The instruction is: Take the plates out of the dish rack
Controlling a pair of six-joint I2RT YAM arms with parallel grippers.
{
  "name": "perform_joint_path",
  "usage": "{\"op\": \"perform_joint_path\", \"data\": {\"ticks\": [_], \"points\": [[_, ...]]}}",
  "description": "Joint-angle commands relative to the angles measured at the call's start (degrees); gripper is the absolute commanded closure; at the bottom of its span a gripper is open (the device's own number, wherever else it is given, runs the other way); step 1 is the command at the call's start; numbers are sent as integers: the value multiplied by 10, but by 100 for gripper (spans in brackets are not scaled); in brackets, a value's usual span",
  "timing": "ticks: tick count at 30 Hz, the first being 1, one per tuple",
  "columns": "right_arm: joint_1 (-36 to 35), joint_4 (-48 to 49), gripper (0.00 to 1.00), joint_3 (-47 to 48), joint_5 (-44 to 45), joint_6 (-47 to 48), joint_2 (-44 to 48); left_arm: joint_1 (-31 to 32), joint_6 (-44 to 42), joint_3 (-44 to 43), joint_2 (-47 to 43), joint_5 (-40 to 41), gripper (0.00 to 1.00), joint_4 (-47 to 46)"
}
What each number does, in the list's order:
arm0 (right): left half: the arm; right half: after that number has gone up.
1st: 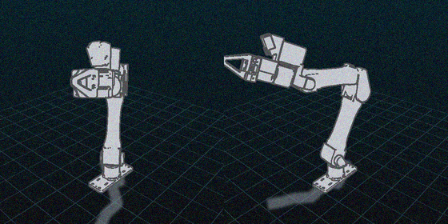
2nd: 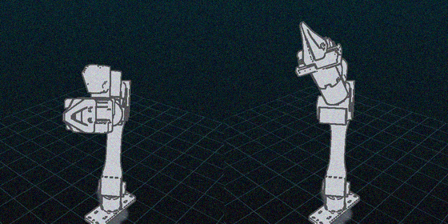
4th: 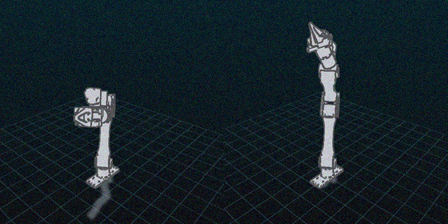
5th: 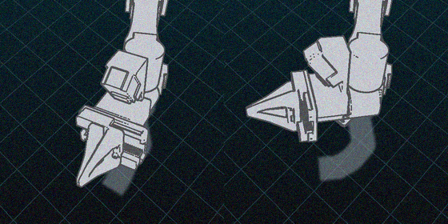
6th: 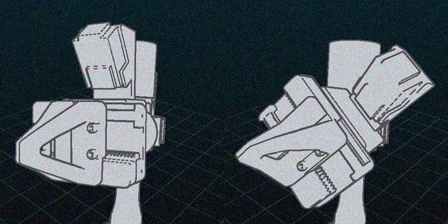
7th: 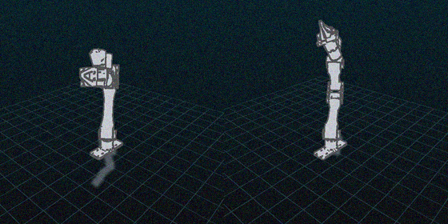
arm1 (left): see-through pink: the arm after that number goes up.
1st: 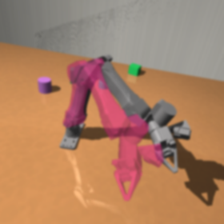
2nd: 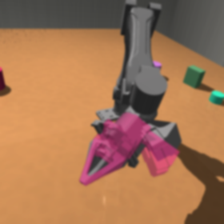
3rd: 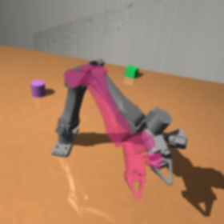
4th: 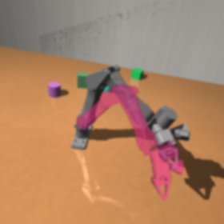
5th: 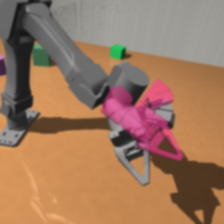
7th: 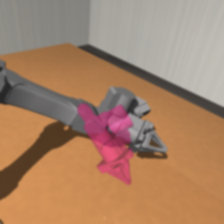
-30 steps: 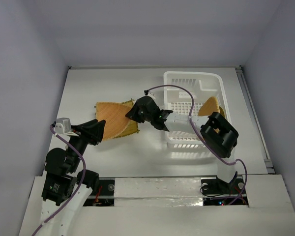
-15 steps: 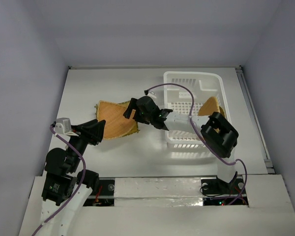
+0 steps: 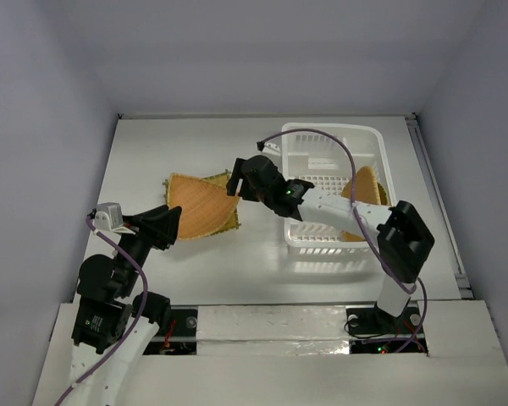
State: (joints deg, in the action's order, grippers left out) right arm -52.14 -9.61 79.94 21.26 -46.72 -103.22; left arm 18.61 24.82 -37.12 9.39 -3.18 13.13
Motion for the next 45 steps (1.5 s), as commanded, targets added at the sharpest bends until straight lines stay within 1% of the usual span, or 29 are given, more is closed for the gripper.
{"op": "perform_joint_path", "data": {"ticks": [1, 2, 3, 4, 5, 6, 8, 9, 10, 11, 12, 13, 15, 16, 17, 18, 19, 20, 21, 23, 24, 28, 30, 34, 35, 37, 38, 40, 45], "points": [[-24, -36, 36, 38, 65, 41, 65, -2, 2, -6, -6, -8, 61, -23], [-31, -44, 69, 41, 83, 61, 80, -2, 1, -6, -7, -8, 64, -24], [-31, -65, 84, 38, 115, 69, 98, -2, 1, -6, -7, -8, 72, -24], [-31, -81, 95, 36, 131, 74, 116, -2, 1, -6, -7, -7, 76, -23], [-31, -95, 100, 23, 152, 93, 158, -2, 2, -6, -7, -7, 81, -23], [-31, -130, 100, 17, 202, 101, 180, -2, 2, -6, -7, -5, 88, -23], [-31, -190, 100, 9, 263, 105, 238, -2, 3, -7, -7, -2, 97, -21], [-16, -258, 100, 8, 304, 105, 255, -2, 4, -8, -7, 1, 99, -19], [-5, -298, 100, 8, 320, 100, 270, -2, 5, -8, -8, 5, 100, -17], [21, -368, 100, 5, 343, 81, 300, -2, 5, -8, -11, 7, 100, -17], [21, -394, 100, 0, 346, 76, 313, -2, 5, -8, -14, 7, 100, -17], [56, -417, 100, -5, 346, 73, 327, -2, 5, -8, -16, 6, 100, -18], [96, -450, 100, -20, 333, 73, 366, -2, 6, -8, -21, 6, 100, -18], [134, -455, 91, -32, 325, 80, 376, -2, 6, -8, -23, 7, 100, -17], [149, -458, 62, -38, 320, 88, 385, -2, 5, -9, -23, 6, 100, -16], [163, -454, 47, -44, 321, 94, 402, 5, 6, -9, -23, 4, 100, -16], [178, -447, 37, -57, 312, 102, 407, 5, 4, -9, -23, 2, 100, -16], [206, -444, 28, -61, 297, 122, 410, 5, 3, -9, -21, 0, 100, -17], [215, -443, 26, -62, 276, 129, 412, 5, 3, -9, -20, -1, 95, -17], [233, -443, 23, -66, 255, 150, 404, 5, 3, -9, -21, -2, 90, -17], [244, -447, 23, -66, 233, 156, 399, 10, 3, -9, -21, -2, 87, -17], [267, -436, 25, -87, 190, 181, 374, 10, 1, -9, -27, -4, 82, -18], [281, -424, 29, -101, 179, 191, 365, 10, 1, -9, -31, -4, 80, -18], [293, -412, 43, -109, 145, 214, 347, 10, 1, -10, -31, -6, 78, -17], [293, -410, 47, -109, 142, 222, 343, 15, 1, -9, -32, -6, 77, -18], [293, -417, 52, -102, 144, 225, 331, 15, 1, -10, -33, -6, 77, -17], [293, -418, 57, -101, 147, 231, 330, 15, 1, -9, -34, -5, 76, -17], [293, -423, 59, -97, 151, 235, 329, 15, 1, -9, -34, -5, 76, -18], [293, -440, 73, -73, 160, 260, 330, 15, 1, -9, -34, -7, 76, -19]]}}
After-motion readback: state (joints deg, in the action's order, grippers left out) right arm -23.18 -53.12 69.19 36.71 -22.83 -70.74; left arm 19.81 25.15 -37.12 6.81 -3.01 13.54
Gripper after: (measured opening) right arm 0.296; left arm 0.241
